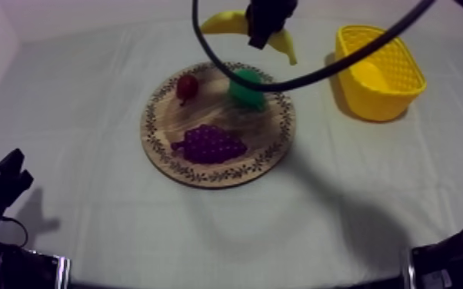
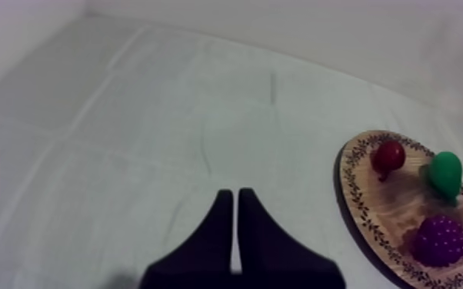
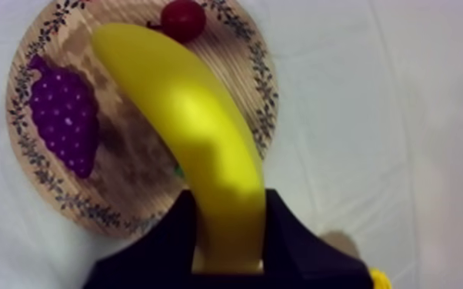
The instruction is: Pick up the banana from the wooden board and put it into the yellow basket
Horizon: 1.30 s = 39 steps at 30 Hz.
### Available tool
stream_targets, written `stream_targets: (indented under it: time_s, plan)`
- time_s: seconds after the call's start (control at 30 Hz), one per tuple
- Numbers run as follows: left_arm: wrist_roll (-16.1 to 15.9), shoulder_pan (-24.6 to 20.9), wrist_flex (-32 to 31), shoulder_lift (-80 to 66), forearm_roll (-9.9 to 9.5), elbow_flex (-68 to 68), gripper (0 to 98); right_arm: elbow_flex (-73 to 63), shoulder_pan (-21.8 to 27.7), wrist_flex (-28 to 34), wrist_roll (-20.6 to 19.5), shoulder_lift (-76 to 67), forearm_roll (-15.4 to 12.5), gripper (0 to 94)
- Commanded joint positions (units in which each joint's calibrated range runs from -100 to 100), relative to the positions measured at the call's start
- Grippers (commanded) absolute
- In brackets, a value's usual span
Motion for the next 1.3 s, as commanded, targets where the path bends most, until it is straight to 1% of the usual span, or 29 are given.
stream_targets:
  time_s: [0.0,0.2,0.37,0.63,0.77,0.97,1.27]
  plan:
    - [0.0,0.0,0.0,0.0,0.0,0.0,0.0,2.1,0.2,0.3,-1.3,-5.1,0.4,5.4]
    - [0.0,0.0,0.0,0.0,0.0,0.0,0.0,3.2,2.2,1.9,-4.8,-11.7,1.4,5.6]
    - [0.0,0.0,0.0,0.0,0.0,0.0,0.0,3.3,6.1,1.8,-7.2,-14.9,2.1,5.8]
    - [0.0,0.0,0.0,0.0,0.0,0.0,0.0,6.4,13.8,-2.6,-11.9,-16.2,4.8,5.7]
    - [0.0,0.0,0.0,0.0,0.0,0.0,0.0,8.4,16.6,-4.2,-14.2,-15.9,5.3,5.5]
    - [0.0,0.0,0.0,0.0,0.0,0.0,0.0,11.2,19.5,-5.4,-16.8,-15.5,5.3,5.4]
    - [0.0,0.0,0.0,0.0,0.0,0.0,0.0,19.1,21.6,-8.8,-20.2,-12.8,5.9,5.3]
